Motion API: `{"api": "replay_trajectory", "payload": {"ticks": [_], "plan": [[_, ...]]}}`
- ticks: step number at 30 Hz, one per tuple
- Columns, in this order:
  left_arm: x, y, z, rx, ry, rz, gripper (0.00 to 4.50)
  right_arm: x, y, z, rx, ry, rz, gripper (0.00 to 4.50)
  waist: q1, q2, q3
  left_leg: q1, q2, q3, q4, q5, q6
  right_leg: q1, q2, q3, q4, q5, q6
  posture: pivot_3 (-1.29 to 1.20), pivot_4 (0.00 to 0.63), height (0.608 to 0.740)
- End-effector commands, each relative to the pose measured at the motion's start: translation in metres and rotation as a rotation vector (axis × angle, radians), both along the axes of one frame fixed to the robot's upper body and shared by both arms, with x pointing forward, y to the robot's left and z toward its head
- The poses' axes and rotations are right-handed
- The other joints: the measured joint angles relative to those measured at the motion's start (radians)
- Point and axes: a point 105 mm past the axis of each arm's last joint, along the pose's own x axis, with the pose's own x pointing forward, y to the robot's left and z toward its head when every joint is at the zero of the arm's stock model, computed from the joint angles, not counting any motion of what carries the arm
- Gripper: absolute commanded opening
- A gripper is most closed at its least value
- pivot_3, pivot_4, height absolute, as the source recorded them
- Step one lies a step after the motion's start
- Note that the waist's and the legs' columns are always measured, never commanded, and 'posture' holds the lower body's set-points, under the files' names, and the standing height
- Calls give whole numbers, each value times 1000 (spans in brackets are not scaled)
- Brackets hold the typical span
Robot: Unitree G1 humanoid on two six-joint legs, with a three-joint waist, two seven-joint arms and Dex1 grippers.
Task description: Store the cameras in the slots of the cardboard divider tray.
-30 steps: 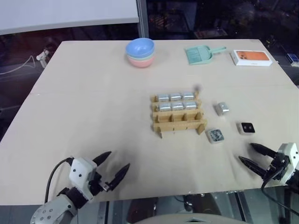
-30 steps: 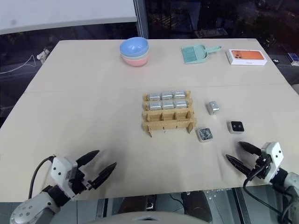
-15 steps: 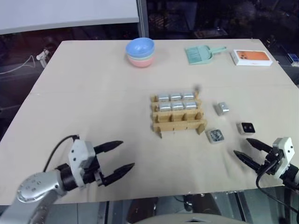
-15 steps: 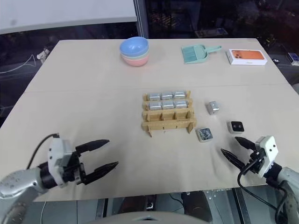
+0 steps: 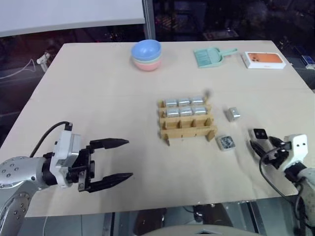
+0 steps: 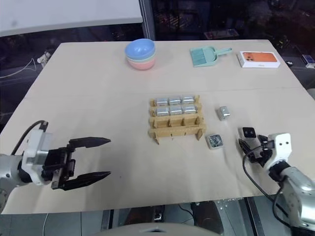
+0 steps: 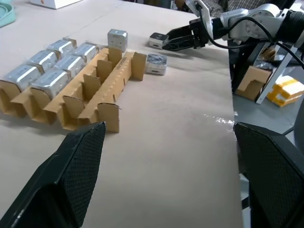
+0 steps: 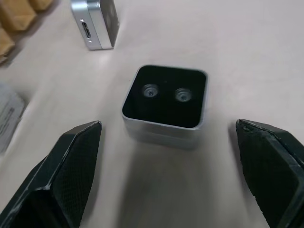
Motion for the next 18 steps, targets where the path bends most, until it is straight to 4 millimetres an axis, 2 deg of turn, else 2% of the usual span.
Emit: {"api": "replay_trajectory", "payload": {"ticks": [1,6,9,10,11,13,16,18], "plan": [[0,-2,4,18,-31,-17,4449,8,4,7,-29,-28,-35,4500,-3,0,0,0,0,0,0,0,0,0,0,0,0,0,0,0,150,740],[0,-7,6,15,-41,-29,4449,13,8,12,-27,-60,-34,4500,-9,0,0,0,0,0,0,0,0,0,0,0,0,0,0,0,150,740],[1,-5,8,14,-47,-21,4500,12,5,12,-49,-62,-36,3607,-15,0,0,0,0,0,0,0,0,0,0,0,0,0,0,0,150,740],[1,-4,8,13,-48,-19,4500,11,4,11,-53,-60,-31,3208,-17,0,0,0,0,0,0,0,0,0,0,0,0,0,0,0,150,740],[1,-4,8,9,-47,-18,4500,10,3,10,-60,-56,-24,2605,-18,0,0,0,0,0,0,0,0,0,0,0,0,0,0,0,150,740],[2,-5,8,5,-47,-19,4500,8,3,8,-72,-51,-12,1964,-19,0,0,0,0,0,0,0,0,0,0,0,0,0,0,0,150,740],[4,-7,8,-8,-49,-16,4500,8,2,9,-103,-61,5,1977,-19,0,0,0,0,0,0,0,0,0,0,0,0,0,0,0,150,740],[12,-8,10,-39,-46,39,4500,9,6,14,-302,-122,91,1977,-19,0,0,0,0,0,0,0,0,0,0,0,0,0,0,0,150,740]]}}
